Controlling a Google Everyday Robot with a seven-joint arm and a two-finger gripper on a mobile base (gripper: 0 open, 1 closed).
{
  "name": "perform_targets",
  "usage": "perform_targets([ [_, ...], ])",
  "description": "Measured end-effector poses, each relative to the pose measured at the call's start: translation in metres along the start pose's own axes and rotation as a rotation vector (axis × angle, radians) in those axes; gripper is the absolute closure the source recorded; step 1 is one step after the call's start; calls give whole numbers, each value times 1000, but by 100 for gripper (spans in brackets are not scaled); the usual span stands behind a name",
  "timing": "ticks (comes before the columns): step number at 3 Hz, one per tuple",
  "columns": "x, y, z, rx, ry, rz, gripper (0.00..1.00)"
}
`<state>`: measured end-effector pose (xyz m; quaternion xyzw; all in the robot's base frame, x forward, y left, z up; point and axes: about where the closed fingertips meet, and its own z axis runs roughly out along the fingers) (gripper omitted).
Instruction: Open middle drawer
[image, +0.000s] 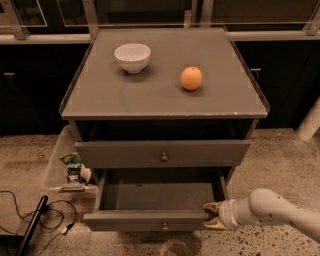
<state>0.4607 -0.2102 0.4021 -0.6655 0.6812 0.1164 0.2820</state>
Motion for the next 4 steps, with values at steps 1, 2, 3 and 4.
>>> perform_targets([
  [1, -2, 2, -2, -4, -1, 0, 92],
  [2, -2, 2, -2, -4, -1, 0, 69],
  [3, -2, 2, -2, -4, -1, 0, 46],
  [4, 3, 16, 0, -18, -49, 15, 49],
])
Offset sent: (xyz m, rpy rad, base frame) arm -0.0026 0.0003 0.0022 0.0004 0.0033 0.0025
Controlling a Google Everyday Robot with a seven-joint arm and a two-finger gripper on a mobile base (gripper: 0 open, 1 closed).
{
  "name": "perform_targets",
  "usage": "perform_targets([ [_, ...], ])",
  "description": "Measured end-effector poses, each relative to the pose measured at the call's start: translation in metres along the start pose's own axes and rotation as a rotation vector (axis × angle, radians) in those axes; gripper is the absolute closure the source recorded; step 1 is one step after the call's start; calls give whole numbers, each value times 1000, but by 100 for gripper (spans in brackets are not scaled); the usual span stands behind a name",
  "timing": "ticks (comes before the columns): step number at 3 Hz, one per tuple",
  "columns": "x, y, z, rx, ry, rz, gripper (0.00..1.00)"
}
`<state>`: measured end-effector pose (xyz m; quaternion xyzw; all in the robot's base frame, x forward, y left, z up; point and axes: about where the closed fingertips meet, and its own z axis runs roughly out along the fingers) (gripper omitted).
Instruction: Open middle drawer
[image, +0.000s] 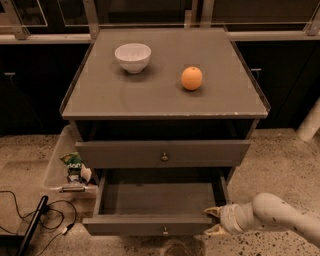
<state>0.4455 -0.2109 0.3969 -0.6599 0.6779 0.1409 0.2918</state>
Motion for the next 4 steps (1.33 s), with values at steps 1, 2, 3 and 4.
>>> perform_targets([
  [1, 4, 17, 0, -3, -29, 22, 72],
  [2, 3, 14, -2, -3, -29, 22, 95],
  [3, 3, 15, -3, -1, -30, 24, 100],
  [4, -2, 15, -7, 4, -35, 13, 100],
])
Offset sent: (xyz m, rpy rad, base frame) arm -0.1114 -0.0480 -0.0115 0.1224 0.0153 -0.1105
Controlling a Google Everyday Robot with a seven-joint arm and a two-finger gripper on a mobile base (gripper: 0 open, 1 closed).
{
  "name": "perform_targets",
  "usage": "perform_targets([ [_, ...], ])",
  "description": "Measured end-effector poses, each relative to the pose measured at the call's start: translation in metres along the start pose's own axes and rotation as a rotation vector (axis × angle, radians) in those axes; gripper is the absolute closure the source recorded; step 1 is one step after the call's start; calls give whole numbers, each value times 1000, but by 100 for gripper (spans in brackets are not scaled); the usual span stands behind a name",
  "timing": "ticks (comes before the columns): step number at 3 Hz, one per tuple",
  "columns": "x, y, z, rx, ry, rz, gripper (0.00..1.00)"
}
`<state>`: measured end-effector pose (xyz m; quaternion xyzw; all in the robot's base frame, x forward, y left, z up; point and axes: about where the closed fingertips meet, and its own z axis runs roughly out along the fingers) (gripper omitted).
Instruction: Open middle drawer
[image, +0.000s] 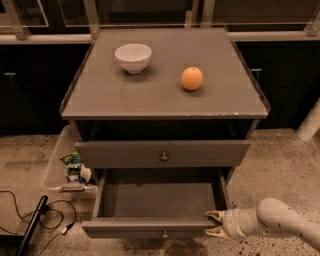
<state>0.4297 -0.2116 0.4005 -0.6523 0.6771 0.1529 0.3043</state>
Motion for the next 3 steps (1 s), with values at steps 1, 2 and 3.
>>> perform_targets([
  [1, 0, 0, 0, 0, 0, 0, 81],
  [2, 0, 0, 0, 0, 0, 0, 58],
  [3, 0, 0, 0, 0, 0, 0, 35],
])
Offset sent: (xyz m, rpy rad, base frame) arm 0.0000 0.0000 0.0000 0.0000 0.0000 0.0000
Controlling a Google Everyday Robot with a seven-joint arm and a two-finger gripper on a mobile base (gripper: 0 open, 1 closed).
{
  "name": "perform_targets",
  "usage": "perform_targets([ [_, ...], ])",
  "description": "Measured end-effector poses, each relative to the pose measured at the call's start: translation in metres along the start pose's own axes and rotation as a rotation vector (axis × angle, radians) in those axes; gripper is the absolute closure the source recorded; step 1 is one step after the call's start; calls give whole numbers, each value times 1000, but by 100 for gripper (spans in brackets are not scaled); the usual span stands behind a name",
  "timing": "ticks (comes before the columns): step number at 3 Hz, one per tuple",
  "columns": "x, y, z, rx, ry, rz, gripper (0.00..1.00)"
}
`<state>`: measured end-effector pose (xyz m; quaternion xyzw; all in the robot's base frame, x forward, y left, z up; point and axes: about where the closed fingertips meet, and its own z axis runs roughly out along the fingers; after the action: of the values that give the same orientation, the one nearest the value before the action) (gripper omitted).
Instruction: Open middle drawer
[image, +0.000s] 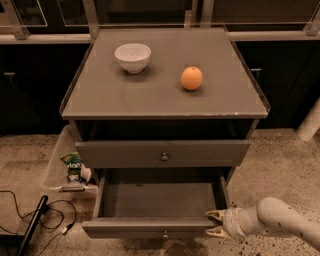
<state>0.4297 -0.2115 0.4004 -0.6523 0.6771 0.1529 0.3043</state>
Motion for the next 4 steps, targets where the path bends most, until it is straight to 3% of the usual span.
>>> perform_targets([
  [1, 0, 0, 0, 0, 0, 0, 12],
  [2, 0, 1, 1, -2, -3, -2, 0],
  [3, -11, 1, -13, 11, -34, -23, 0],
  [4, -32, -3, -46, 38, -69, -71, 0],
])
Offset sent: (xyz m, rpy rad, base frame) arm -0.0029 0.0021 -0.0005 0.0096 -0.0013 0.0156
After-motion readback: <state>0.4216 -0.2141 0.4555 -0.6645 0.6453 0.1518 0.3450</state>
